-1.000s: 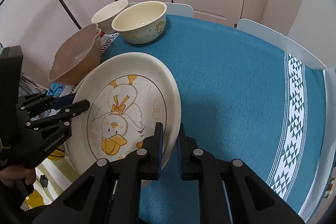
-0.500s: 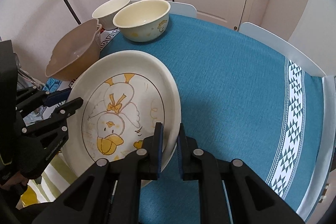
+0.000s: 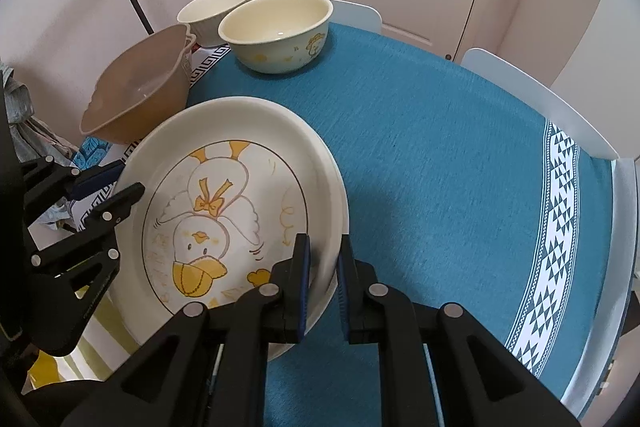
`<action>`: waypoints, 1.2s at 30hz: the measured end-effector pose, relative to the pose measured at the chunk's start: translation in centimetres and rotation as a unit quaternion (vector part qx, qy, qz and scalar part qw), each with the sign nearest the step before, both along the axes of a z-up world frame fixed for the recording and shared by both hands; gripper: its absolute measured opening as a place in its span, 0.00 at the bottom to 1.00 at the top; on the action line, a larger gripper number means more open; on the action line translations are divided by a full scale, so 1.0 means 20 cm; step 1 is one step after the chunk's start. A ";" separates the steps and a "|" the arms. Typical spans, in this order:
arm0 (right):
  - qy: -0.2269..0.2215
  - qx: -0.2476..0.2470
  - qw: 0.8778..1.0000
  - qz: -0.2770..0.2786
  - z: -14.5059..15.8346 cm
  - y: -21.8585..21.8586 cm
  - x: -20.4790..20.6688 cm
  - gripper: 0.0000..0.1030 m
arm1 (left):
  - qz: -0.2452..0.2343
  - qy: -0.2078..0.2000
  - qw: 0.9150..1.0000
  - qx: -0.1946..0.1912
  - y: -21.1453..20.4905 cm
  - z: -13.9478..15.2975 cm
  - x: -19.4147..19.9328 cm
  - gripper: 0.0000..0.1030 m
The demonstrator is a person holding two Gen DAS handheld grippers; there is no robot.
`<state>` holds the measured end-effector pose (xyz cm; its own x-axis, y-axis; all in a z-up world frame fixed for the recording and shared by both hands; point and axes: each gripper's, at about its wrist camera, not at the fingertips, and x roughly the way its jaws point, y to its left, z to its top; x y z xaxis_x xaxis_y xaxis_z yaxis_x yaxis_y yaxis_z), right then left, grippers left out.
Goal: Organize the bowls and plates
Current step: 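Lower the duck plate flat onto the plate stack with both grippers, then open both grippers and withdraw them from the duck plate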
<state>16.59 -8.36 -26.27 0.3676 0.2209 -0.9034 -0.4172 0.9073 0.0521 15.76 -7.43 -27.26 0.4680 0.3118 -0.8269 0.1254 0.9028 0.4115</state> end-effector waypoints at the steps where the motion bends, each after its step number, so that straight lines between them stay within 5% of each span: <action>1: -0.002 -0.003 1.000 0.001 0.00 0.00 0.00 0.11 | 0.000 0.000 1.000 0.001 0.00 0.00 0.00 0.17; 14: -0.013 -0.016 1.000 0.013 0.00 0.01 -0.02 0.11 | 0.007 0.000 1.000 0.005 0.02 0.01 0.00 0.17; 19: -0.025 0.012 1.000 0.006 0.07 -0.02 -0.02 0.11 | 0.027 -0.005 0.999 -0.036 0.08 0.09 0.03 0.17; 23: -0.029 0.047 0.998 0.002 0.17 -0.06 -0.01 0.11 | 0.057 -0.023 0.993 -0.104 0.18 0.23 0.05 0.18; 24: -0.026 0.057 0.998 0.002 0.18 -0.07 0.00 0.11 | 0.066 -0.030 0.990 -0.123 0.21 0.28 0.05 0.24; 26: -0.016 0.089 0.996 0.005 0.24 -0.08 0.03 0.12 | 0.084 -0.047 0.984 -0.149 0.27 0.35 0.05 0.61; 27: -0.016 0.105 0.994 0.005 0.27 -0.08 0.04 0.22 | 0.095 -0.063 0.981 -0.159 0.31 0.40 0.05 0.96; 30: -0.038 0.134 0.990 0.020 0.38 -0.06 0.09 1.00 | 0.120 -0.107 0.970 -0.183 0.41 0.52 0.02 1.00; 36: -0.025 0.127 0.989 0.067 0.46 0.14 0.22 1.00 | 0.212 -0.121 0.937 -0.249 0.76 0.58 0.01 1.00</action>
<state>20.95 -5.49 -16.97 0.3618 0.4888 -0.7938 -0.5403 0.8039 0.2488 16.01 7.77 -15.71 0.5822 0.1159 -0.8047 -0.3301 0.9383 -0.1036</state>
